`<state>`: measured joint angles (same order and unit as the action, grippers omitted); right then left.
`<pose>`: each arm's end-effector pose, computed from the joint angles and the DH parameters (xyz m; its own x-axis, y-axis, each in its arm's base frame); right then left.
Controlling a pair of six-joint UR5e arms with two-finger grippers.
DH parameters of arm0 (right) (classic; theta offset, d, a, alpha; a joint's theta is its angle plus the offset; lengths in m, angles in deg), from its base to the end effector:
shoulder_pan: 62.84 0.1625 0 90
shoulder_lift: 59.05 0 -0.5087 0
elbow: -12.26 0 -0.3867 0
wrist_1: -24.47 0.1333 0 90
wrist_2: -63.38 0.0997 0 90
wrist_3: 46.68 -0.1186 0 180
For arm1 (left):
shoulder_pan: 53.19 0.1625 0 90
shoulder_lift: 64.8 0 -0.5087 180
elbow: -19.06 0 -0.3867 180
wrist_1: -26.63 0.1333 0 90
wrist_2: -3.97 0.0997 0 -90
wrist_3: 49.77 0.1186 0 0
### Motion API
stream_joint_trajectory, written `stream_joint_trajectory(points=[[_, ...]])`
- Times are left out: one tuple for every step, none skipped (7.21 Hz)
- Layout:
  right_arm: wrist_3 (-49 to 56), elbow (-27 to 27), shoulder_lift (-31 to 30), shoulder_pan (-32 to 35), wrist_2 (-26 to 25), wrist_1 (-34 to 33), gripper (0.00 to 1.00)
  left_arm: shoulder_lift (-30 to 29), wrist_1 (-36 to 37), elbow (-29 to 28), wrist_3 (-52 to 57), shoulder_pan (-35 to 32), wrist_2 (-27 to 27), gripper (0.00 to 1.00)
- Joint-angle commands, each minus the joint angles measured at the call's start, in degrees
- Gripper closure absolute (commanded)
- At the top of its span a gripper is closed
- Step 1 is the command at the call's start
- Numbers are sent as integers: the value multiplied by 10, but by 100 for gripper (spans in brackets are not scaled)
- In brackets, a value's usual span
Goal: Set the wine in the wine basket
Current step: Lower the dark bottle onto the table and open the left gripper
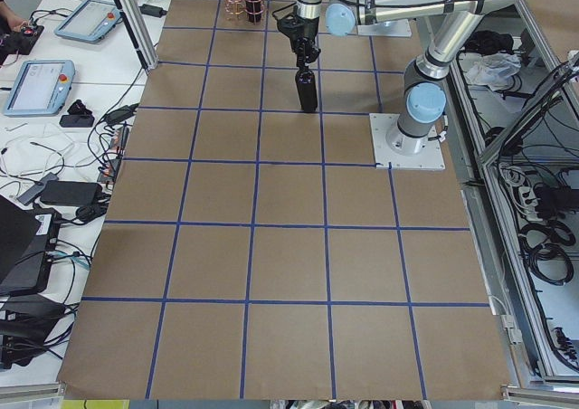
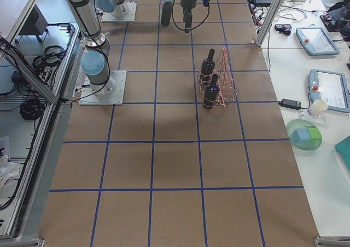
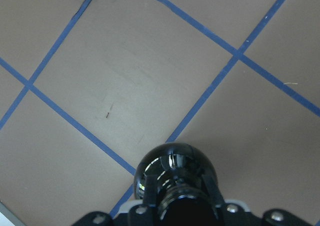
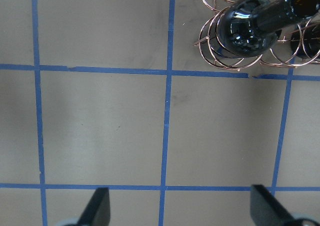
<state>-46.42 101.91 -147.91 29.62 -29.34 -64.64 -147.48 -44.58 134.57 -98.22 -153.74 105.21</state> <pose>0.1487 -0.4870 0.5444 -0.9977 -0.0488 0.0473 -0.0474 0.9984 0.0295 -0.1822 -0.3765 0.4311 -0.7768 -0.6179 -0.1214 -0.6005 0.7849 -0.1528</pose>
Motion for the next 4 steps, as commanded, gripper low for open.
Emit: stream_joint_trajectory(points=[[0, 0, 0, 0, 0, 0, 0, 0, -1, 1, -1, 0, 0, 64], [0, 0, 0, 0, 0, 0, 0, -1, -1, 2, -1, 0, 0, 49], [0, 0, 0, 0, 0, 0, 0, -2, -1, 2, -1, 0, 0, 34], [0, 0, 0, 0, 0, 0, 0, -2, -1, 1, -1, 0, 1, 23]])
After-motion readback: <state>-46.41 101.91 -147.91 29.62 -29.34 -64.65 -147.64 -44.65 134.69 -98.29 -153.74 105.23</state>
